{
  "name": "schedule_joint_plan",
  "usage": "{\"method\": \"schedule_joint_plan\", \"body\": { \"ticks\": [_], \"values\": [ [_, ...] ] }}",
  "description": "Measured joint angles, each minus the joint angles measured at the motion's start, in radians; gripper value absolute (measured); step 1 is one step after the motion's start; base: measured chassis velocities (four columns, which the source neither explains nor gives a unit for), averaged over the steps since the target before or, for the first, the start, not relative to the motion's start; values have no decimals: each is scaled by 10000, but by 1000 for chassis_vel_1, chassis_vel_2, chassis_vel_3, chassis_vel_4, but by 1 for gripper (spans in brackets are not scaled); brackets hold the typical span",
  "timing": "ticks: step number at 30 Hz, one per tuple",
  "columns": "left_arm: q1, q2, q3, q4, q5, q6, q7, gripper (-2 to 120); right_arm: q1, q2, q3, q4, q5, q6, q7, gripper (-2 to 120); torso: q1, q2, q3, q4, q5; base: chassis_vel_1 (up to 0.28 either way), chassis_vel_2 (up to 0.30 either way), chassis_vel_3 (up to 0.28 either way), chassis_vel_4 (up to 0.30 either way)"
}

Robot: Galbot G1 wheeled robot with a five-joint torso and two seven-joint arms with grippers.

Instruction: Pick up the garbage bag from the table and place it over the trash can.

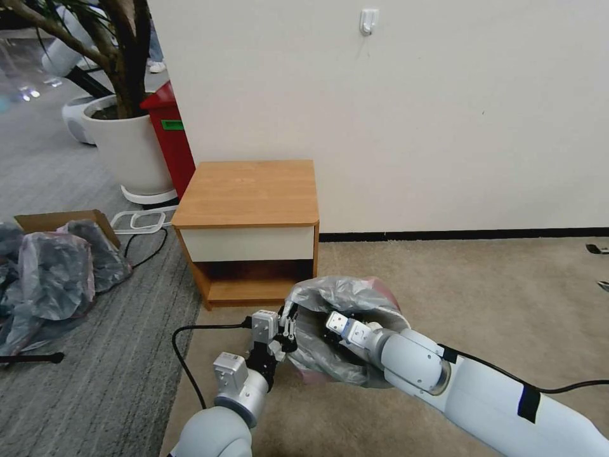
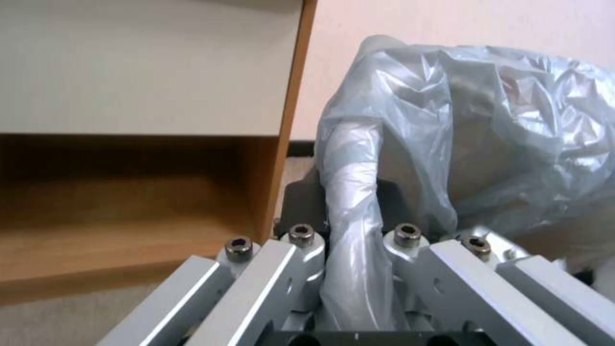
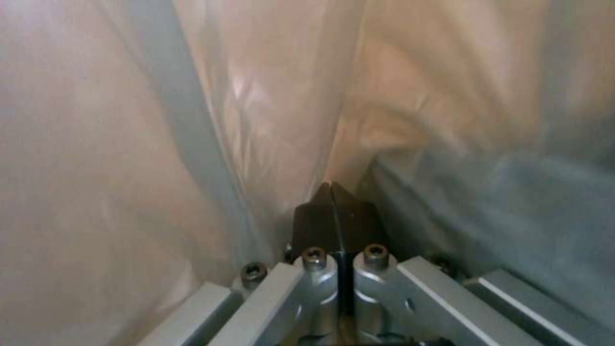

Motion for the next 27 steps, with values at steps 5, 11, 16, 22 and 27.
{"method": "schedule_joint_plan", "body": {
  "ticks": [5, 11, 16, 22, 27],
  "values": [
    [71, 3, 41, -56, -2, -58, 64, 6, 43, 102, -13, -188, 35, 0, 16, 0, 0, 0, 0, 0, 0, 0, 0, 0, 0],
    [129, -108, 116, -95, -47, -58, 68, 6, 47, 142, -14, -302, 41, 0, 38, 0, 0, 0, 0, 0, 0, 0, 0, 0, 0],
    [115, -126, 112, -89, -166, -59, 63, 6, -49, 45, 72, -115, 197, 2, 68, 0, 0, 0, 0, 1, 0, 0, 0, 0, 0],
    [-74, -406, -30, 738, -627, -57, -105, 6, -148, -545, 298, 1144, 2119, 21, 808, 0, 0, 0, 0, 0, 0, 0, 0, 0, 0],
    [-238, -646, 37, 1085, -1255, 72, -395, 6, -221, -814, 570, 1766, 3601, 31, 1071, 0, 0, 0, 0, 1, 0, 0, 0, 0, 0]
  ]
}}
